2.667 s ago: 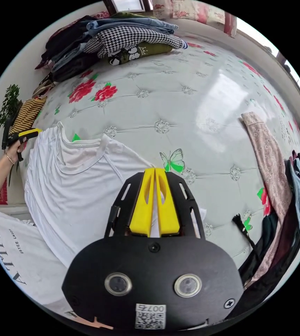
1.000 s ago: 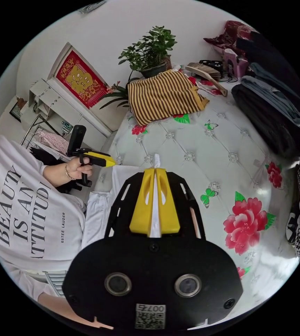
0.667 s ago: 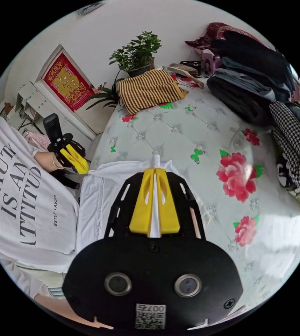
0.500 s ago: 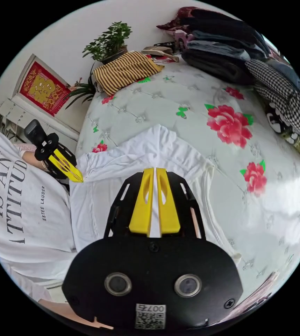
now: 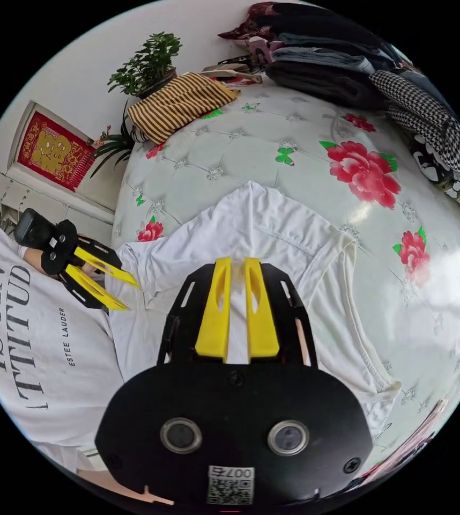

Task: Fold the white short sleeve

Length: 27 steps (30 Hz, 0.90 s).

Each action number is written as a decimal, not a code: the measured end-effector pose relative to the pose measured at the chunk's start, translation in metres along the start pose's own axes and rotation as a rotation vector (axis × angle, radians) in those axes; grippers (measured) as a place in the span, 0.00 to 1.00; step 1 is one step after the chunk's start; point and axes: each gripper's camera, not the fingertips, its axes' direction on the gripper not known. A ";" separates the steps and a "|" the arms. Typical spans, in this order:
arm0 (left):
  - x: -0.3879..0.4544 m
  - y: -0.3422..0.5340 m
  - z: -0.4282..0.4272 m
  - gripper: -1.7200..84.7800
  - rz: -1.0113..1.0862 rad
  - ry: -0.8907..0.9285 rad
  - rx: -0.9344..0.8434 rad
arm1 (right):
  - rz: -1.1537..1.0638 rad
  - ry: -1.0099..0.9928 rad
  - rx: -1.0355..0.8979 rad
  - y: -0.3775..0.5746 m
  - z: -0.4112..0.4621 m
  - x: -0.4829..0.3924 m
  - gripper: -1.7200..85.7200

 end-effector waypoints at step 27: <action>0.010 -0.107 0.034 0.08 0.089 0.062 -0.048 | 0.698 0.089 0.427 0.254 -0.140 0.027 0.07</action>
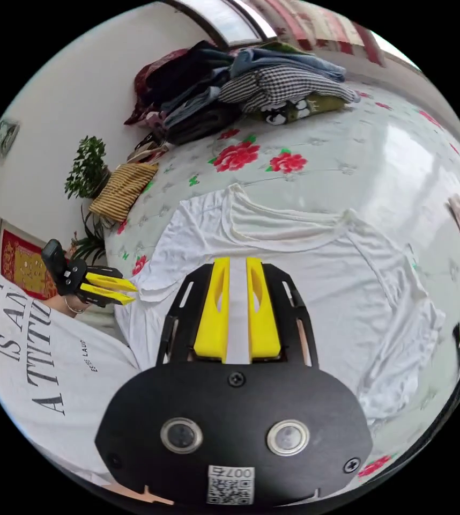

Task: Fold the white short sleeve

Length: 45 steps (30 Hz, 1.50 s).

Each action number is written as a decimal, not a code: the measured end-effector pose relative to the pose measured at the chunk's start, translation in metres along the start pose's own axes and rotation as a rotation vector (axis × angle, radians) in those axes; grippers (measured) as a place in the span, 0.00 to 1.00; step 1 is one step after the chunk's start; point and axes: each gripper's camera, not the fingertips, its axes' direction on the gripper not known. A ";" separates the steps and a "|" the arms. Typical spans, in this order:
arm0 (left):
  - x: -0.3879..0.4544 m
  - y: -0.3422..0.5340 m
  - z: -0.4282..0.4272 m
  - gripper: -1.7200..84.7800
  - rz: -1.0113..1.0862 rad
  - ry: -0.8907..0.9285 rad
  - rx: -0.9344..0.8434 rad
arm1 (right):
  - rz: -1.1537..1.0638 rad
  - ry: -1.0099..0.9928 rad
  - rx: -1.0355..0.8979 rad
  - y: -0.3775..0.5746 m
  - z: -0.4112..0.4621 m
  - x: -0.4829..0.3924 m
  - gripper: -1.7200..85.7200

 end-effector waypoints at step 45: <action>0.040 -0.515 0.341 0.01 0.274 0.669 -0.336 | 0.834 -0.252 0.561 0.293 -0.152 0.156 0.03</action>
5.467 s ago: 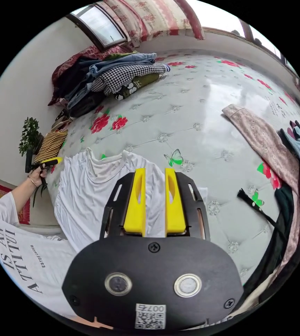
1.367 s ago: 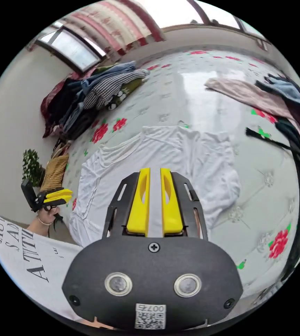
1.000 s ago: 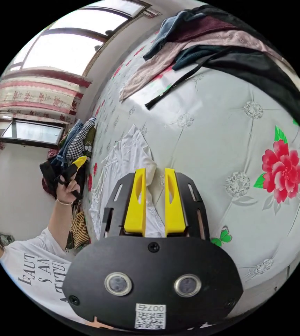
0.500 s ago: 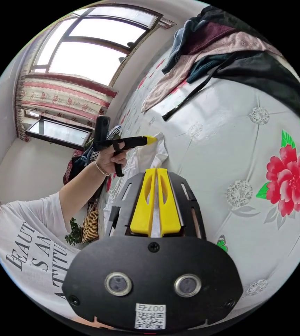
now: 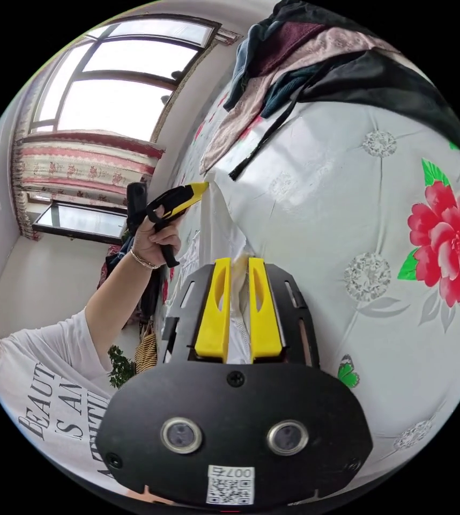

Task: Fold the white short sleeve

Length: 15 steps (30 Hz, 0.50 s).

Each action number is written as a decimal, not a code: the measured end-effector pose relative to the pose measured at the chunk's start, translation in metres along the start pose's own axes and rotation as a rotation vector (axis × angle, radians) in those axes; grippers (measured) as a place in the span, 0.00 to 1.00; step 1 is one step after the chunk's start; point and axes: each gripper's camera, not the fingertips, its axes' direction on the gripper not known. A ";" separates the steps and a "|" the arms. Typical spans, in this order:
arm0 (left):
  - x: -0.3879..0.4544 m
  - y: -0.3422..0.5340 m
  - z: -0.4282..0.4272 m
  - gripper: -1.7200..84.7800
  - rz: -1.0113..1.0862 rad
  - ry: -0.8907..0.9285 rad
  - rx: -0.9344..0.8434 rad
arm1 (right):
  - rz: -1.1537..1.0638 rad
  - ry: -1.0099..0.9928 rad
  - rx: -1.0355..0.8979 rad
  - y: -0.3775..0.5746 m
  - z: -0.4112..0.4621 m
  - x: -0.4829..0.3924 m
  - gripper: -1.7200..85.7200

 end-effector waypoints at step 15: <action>0.038 0.132 -0.112 0.01 0.212 -0.078 0.152 | -1.087 0.319 -0.312 0.126 0.050 -0.206 0.02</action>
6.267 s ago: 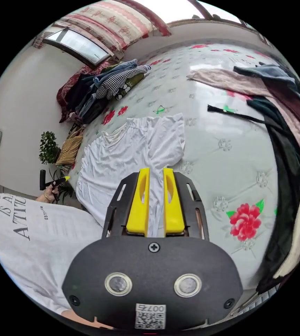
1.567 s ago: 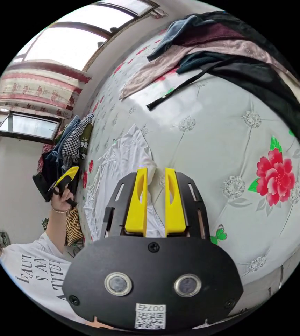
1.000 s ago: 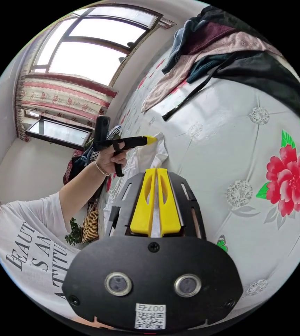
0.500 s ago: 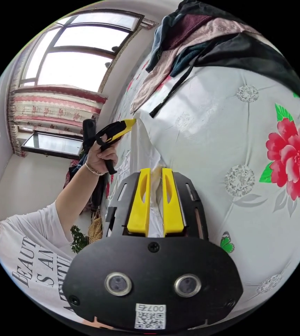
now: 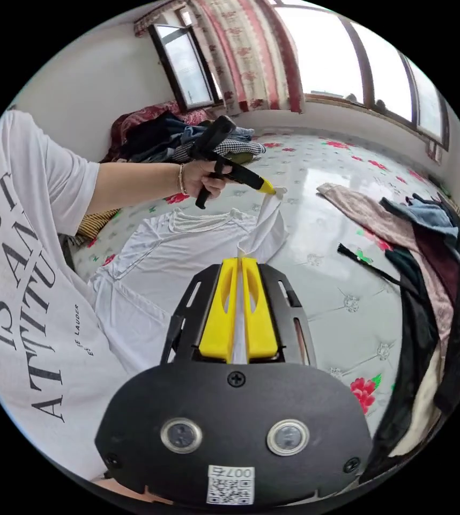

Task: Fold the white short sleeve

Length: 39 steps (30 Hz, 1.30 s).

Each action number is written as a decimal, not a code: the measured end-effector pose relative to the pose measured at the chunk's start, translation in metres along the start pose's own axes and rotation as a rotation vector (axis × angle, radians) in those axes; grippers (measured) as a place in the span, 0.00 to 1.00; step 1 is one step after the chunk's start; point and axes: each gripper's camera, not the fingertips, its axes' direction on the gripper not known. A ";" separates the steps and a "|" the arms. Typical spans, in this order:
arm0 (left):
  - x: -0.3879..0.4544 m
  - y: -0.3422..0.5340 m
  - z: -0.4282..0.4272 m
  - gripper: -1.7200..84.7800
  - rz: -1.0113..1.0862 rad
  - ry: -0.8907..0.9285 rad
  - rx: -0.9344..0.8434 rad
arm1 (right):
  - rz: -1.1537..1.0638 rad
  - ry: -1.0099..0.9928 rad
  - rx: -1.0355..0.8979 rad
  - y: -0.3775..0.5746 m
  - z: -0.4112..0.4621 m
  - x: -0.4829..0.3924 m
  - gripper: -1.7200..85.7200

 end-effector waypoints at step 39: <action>0.294 0.401 -0.103 0.09 -0.728 -0.799 0.173 | 0.267 -0.123 -0.363 0.030 0.040 0.003 0.09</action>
